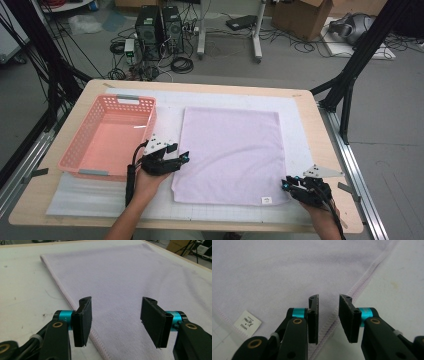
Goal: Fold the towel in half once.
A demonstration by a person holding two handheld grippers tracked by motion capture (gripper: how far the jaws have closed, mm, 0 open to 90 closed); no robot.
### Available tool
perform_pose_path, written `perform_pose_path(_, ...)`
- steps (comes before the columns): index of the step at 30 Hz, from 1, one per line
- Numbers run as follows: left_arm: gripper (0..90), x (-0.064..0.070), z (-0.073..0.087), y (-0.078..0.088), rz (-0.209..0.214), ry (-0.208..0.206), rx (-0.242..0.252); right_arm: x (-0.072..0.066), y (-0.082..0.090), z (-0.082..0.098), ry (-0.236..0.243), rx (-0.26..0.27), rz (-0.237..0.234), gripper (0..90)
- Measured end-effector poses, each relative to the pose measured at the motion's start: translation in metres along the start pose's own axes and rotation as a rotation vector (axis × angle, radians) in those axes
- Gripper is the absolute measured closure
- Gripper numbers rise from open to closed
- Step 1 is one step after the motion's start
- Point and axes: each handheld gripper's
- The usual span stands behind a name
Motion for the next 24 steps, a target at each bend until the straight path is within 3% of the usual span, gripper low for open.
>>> perform_pose_path(4, 42.9, 0.003, 0.008, 0.008, -0.004, 0.011, -0.005, -0.002, -0.001, 0.006, -0.022, 0.004, -0.006, 85.1)
perform_pose_path(9, 43.1, 0.009, 0.016, 0.02, -0.001, 0.007, -0.007, -0.01, 0.009, 0.006, -0.005, -0.001, 0.052, 86.9)
perform_pose_path(12, 44.5, 0.012, 0.02, 0.027, -0.003, 0.012, -0.02, -0.011, 0.018, 0.009, -0.023, -0.002, 0.073, 86.7)
perform_pose_path(16, 50.3, 0.014, 0.024, 0.033, 0.005, 0.015, -0.047, -0.015, 0.018, 0.011, -0.012, -0.037, 0.102, 83.0)
perform_pose_path(17, 51.6, 0.015, 0.025, 0.035, 0.007, 0.009, -0.054, -0.017, 0.018, 0.011, -0.015, -0.037, 0.109, 77.4)
perform_pose_path(20, 52.8, 0.016, 0.026, 0.037, 0.005, 0.002, -0.06, -0.018, 0.021, 0.01, -0.02, 0.001, 0.124, 65.9)
perform_pose_path(24, 53.2, 0.017, 0.029, 0.034, -0.031, -0.006, -0.096, -0.017, 0.023, 0.009, -0.026, 0.037, 0.127, 62.9)
Point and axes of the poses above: each handheld gripper's, and its own axes: y roughly backward along the jaws, z roughly out of its underside, x roughly to its right, and after that the axes turned 11 degrees about y, right-handed
